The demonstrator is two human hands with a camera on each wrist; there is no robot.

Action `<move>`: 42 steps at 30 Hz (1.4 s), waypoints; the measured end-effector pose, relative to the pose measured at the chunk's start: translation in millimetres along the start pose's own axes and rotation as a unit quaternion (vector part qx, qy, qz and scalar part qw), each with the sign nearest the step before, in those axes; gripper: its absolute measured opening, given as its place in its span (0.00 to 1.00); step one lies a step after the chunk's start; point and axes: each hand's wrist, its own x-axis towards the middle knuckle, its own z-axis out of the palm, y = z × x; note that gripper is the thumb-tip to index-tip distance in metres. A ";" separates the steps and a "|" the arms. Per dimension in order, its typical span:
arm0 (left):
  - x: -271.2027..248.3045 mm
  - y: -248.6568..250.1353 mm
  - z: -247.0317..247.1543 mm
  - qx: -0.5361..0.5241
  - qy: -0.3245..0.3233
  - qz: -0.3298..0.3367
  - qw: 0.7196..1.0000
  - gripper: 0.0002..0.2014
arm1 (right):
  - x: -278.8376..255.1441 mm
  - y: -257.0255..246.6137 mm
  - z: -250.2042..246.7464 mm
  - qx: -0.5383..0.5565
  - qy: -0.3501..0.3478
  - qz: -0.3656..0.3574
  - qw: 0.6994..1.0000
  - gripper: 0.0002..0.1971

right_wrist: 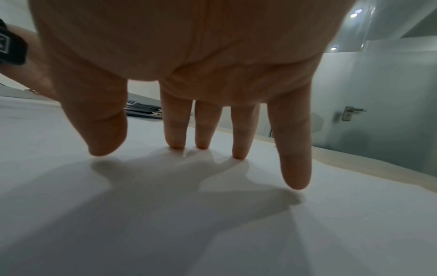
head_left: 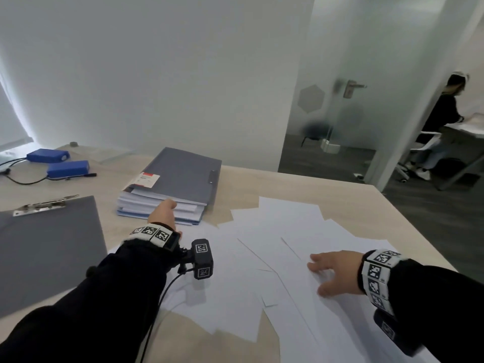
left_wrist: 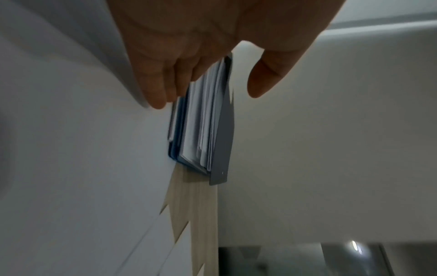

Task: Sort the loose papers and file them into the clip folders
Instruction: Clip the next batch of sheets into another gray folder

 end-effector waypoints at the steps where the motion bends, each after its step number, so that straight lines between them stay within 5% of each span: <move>1: -8.3 0.2 0.8 0.054 -0.001 0.020 0.998 0.27 | -3.9 1.2 2.2 0.001 0.001 0.003 1.000 0.37; 4: -31.7 -3.7 0.8 0.283 -0.009 0.097 0.954 0.21 | -13.0 3.4 8.6 0.004 0.003 0.008 1.000 0.37; 6: -43.1 -13.2 -4.2 0.452 -0.046 0.135 0.881 0.22 | -16.5 3.7 10.9 0.007 -0.003 0.009 1.000 0.37; 9: -54.9 -32.2 -12.4 0.645 -0.096 0.098 0.751 0.39 | -18.4 3.2 10.2 -0.003 -0.006 0.005 1.000 0.36; 12: -75.7 -43.7 -8.5 0.684 -0.086 0.052 0.723 0.35 | -18.9 1.1 9.9 -0.003 0.000 0.003 1.000 0.34; 17: -110.4 -57.8 7.1 0.739 -0.146 0.074 0.653 0.39 | -29.0 4.9 12.8 0.053 0.033 0.010 0.998 0.31; 26: -143.4 -86.4 34.2 0.786 -0.200 0.138 0.569 0.27 | -58.9 106.3 32.0 0.149 0.044 0.182 0.971 0.33; 28: -149.5 -92.9 45.1 0.781 -0.211 0.143 0.570 0.27 | -67.9 130.5 42.1 0.172 0.037 0.226 0.958 0.37; 32: -166.3 -98.1 70.8 0.737 -0.237 0.148 0.616 0.34 | -79.0 156.9 57.7 0.181 0.040 0.272 0.944 0.42; 42: -181.5 -125.0 91.0 0.673 -0.230 0.136 0.690 0.44 | -80.3 154.5 54.7 0.248 0.073 0.234 0.937 0.35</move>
